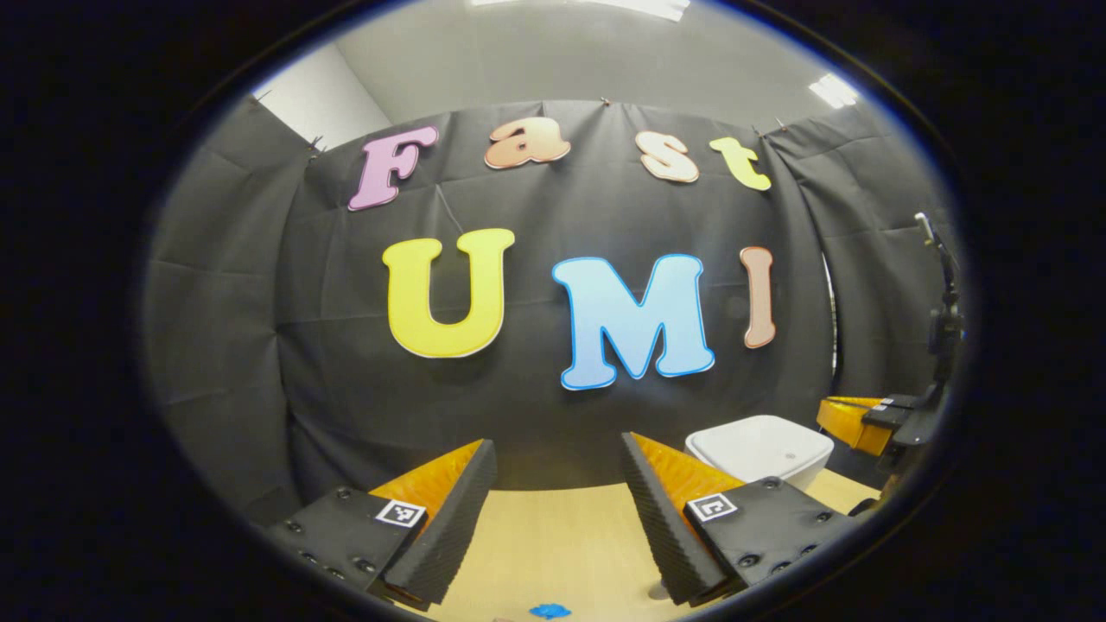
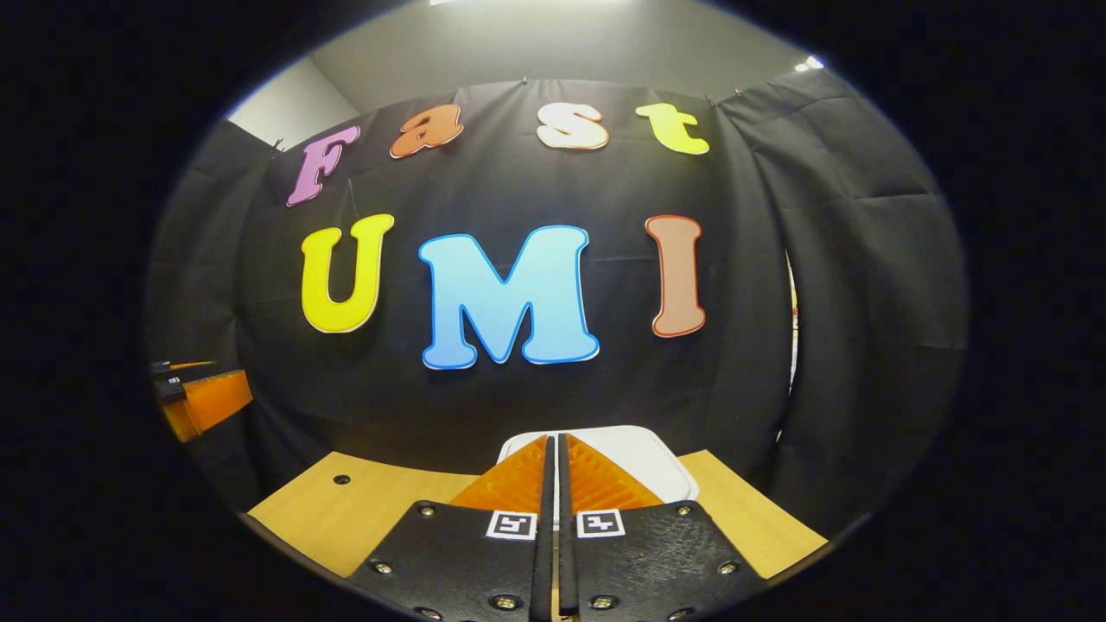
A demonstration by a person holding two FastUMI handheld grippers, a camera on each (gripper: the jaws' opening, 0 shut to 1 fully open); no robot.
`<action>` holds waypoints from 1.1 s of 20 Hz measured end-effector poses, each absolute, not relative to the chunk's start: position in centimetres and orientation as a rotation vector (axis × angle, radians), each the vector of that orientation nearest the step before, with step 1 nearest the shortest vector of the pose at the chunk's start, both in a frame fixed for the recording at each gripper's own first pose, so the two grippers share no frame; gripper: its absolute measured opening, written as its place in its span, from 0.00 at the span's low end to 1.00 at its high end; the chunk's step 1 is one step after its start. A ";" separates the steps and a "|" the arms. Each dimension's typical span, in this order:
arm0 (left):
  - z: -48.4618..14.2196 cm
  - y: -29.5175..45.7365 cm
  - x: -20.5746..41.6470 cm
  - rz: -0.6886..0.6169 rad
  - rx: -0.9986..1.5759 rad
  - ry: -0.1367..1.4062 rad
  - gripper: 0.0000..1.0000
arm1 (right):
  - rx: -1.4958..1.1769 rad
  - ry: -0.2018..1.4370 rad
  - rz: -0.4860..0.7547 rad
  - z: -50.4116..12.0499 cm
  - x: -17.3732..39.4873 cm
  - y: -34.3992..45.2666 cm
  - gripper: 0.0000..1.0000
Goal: Press the lid of the desktop garbage bin to open it, pick up the crumpled paper on the desktop and throw it into the bin, then pick up the pop can on the desktop and drop it into the bin, and finally close the garbage bin lid.
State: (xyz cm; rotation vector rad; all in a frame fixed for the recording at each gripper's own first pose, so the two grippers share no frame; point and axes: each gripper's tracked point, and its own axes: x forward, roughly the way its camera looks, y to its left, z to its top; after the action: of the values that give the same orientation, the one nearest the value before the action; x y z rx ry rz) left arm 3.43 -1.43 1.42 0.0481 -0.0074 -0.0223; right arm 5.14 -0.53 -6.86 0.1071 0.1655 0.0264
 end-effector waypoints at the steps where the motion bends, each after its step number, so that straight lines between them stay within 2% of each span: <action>1: 1.4 -1.2 3.4 -0.017 0.050 -0.009 0.94 | 0.113 0.182 0.033 -7.6 5.5 -0.2 0.03; 2: 1.4 -1.0 3.4 -0.011 0.051 -0.010 0.97 | 0.115 0.201 0.039 -8.3 5.8 0.2 0.00; 4: 1.3 -0.4 3.4 0.000 0.052 -0.008 0.94 | 0.117 0.244 0.055 -10.0 6.2 0.8 0.03; 7: 0.9 0.5 3.4 0.020 0.050 -0.004 0.94 | 0.117 0.284 0.062 -12.1 6.5 1.1 0.03; 8: 0.8 0.8 3.4 0.025 0.050 -0.002 0.97 | 0.118 0.293 0.063 -12.5 6.7 1.1 0.03; 22: 0.7 2.3 4.6 0.048 0.072 -0.008 0.94 | 0.116 0.311 0.011 -15.3 11.1 -1.7 0.03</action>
State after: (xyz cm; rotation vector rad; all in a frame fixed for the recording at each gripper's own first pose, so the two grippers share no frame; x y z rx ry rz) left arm 4.57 2.28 0.66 0.0720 -0.0075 0.0479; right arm 11.12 -1.75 -15.26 0.1155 0.3107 0.0110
